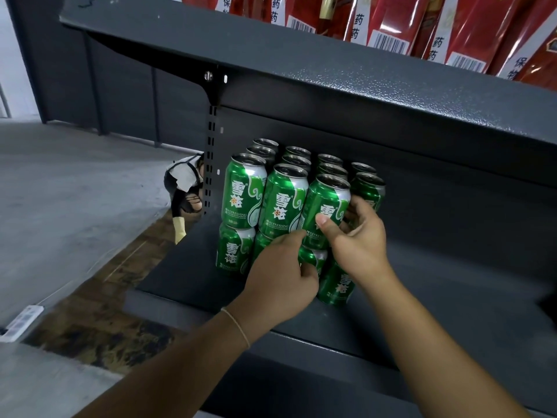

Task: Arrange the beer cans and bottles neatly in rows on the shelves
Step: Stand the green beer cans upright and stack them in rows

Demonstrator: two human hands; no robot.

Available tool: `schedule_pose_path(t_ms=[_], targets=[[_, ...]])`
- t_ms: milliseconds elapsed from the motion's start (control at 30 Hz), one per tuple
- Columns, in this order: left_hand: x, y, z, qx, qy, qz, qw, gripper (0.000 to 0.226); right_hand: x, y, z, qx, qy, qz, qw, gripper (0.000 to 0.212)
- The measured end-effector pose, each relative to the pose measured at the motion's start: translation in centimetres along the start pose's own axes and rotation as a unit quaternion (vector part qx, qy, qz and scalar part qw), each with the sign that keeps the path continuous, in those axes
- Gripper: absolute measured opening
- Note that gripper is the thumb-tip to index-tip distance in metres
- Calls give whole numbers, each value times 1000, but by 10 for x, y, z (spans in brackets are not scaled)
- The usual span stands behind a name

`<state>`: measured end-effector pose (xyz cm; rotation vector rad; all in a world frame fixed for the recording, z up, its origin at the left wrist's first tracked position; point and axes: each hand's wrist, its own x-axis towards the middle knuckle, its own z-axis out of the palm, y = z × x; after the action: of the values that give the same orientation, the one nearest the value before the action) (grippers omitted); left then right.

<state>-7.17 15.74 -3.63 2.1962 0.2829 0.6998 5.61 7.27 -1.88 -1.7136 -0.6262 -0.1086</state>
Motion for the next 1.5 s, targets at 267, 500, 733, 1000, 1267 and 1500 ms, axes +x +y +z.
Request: schedule_pose_path(t_ms=[267,500,733,1000,1267,1500], targets=[[0,0,0,32,-1,4,999,62,-3,-1,-4,10,-26,-12,1000,87],[3,14,7,-16,35,69,997,41,-14,-8,-25,54,29,-49,997,45],[9,51,50,-78,27,124,989,39,-25,6,-97,29,111,-63,991,22],[17,111,139,-122,-45,122,984,39,-39,40,-213,-51,178,-29,982,18],[32,174,239,-154,-141,111,972,42,-40,80,-322,-109,230,21,967,21],[32,208,312,-150,-192,102,964,43,-48,128,-398,-241,254,98,932,33]])
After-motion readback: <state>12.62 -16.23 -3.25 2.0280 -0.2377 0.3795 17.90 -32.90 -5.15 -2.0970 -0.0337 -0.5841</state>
